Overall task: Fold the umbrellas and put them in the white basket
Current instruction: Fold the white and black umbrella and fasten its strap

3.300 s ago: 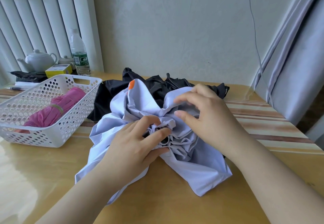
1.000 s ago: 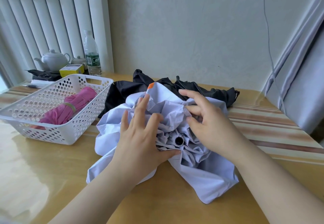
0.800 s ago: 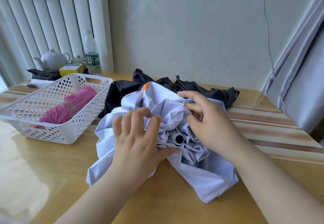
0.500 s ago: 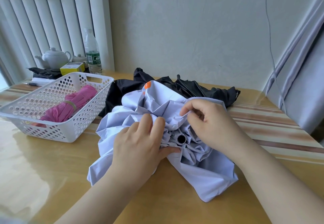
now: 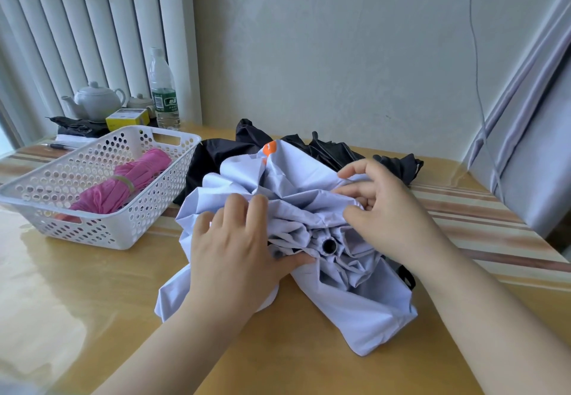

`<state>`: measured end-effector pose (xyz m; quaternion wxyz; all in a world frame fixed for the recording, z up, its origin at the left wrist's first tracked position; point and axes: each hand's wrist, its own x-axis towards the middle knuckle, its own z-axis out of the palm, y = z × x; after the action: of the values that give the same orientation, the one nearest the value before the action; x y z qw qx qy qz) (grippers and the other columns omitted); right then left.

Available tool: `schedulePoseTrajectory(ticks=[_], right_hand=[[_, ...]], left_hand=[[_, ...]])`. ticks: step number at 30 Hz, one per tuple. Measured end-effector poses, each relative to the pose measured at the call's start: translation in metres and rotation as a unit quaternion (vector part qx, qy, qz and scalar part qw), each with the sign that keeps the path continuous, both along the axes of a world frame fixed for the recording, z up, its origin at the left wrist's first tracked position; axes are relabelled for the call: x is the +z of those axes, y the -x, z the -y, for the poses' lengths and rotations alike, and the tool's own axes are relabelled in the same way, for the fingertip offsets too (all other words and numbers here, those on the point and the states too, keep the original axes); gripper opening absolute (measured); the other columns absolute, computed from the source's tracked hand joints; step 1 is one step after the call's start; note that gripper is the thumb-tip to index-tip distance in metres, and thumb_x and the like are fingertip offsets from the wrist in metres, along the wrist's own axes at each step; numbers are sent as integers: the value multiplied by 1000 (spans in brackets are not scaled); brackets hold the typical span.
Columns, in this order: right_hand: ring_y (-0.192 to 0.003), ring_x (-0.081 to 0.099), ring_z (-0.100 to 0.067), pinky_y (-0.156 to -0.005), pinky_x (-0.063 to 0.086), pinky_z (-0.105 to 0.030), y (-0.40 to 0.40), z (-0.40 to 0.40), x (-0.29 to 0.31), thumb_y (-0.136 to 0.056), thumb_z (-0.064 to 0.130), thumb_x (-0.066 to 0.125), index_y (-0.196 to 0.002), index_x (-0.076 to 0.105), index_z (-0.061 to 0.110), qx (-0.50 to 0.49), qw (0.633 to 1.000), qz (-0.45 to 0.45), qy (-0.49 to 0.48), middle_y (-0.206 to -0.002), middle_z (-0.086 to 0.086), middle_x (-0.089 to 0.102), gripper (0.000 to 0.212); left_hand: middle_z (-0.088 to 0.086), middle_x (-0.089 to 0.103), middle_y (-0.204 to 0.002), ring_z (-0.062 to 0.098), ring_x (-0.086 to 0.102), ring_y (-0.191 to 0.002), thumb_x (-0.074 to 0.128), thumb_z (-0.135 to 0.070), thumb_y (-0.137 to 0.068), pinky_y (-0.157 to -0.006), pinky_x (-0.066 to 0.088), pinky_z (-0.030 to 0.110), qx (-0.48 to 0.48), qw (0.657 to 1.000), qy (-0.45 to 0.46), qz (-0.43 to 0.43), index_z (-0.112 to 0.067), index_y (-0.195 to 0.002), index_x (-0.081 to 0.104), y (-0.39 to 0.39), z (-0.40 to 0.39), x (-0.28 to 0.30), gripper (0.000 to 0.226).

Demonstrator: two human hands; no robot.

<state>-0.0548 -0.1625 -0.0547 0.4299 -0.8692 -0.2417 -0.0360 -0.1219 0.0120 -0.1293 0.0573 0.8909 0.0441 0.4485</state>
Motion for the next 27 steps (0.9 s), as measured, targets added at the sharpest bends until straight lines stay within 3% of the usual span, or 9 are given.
schedulePoseTrajectory(ticks=[5,9,11,14,18,21,24,27], right_hand=[[-55,51,5,-57,39,-8,5,-1,2,-92,1,51,-124,47,35,58,996,29,66,-97,15,72,47],[-52,50,2,-53,39,-9,6,1,-1,-94,7,56,-128,47,38,90,994,24,57,-96,23,72,47],[-52,51,-1,-53,42,-12,7,2,-4,-93,10,58,-129,44,43,86,994,29,52,-100,26,69,51],[-78,60,-4,-75,52,-21,5,1,-11,-88,10,64,-123,42,47,37,998,56,-4,-102,21,63,56],[-77,61,0,-68,48,-12,1,3,-10,-89,19,65,-116,53,29,-34,998,50,-24,-88,12,62,31],[-72,64,-4,-62,46,-10,0,7,-5,-92,16,61,-107,61,23,-32,998,36,-52,-82,7,69,17],[-74,68,-5,-70,51,-15,0,8,0,-96,15,56,-108,62,20,9,995,-10,-97,-81,4,73,15],[-88,71,-5,-75,54,-16,0,10,4,-100,4,45,-115,57,19,85,973,-108,-183,-86,6,74,24]], left_hand=[[10,58,-98,30,60,-71,63,-78,-53,-67,46,42,-24,1000,3,-14,-13,-117,55,-3,1,2,91],[5,44,-110,26,46,-90,60,-62,-70,-81,34,42,-81,993,-69,47,-20,-117,49,-4,2,1,64],[3,43,-111,25,45,-95,69,-50,-73,-85,33,44,-106,986,-107,68,-19,-116,49,-5,5,-1,57],[4,44,-110,25,46,-96,82,-35,-69,-89,35,44,-132,981,-122,74,-15,-109,49,-7,10,-2,56],[3,51,-91,23,50,-81,68,-30,-79,-80,37,37,-139,979,-125,77,-14,-94,47,-6,11,-3,30],[1,57,-75,24,55,-68,58,-35,-84,-73,38,33,-162,979,-114,44,-15,-98,48,-5,8,-2,27],[1,56,-81,22,51,-77,54,-40,-84,-71,36,29,-188,978,-92,11,-17,-110,50,-6,7,-4,35],[0,46,-98,22,46,-86,54,-46,-82,-77,34,30,-191,980,-56,1,-18,-110,54,-8,4,-6,39]])
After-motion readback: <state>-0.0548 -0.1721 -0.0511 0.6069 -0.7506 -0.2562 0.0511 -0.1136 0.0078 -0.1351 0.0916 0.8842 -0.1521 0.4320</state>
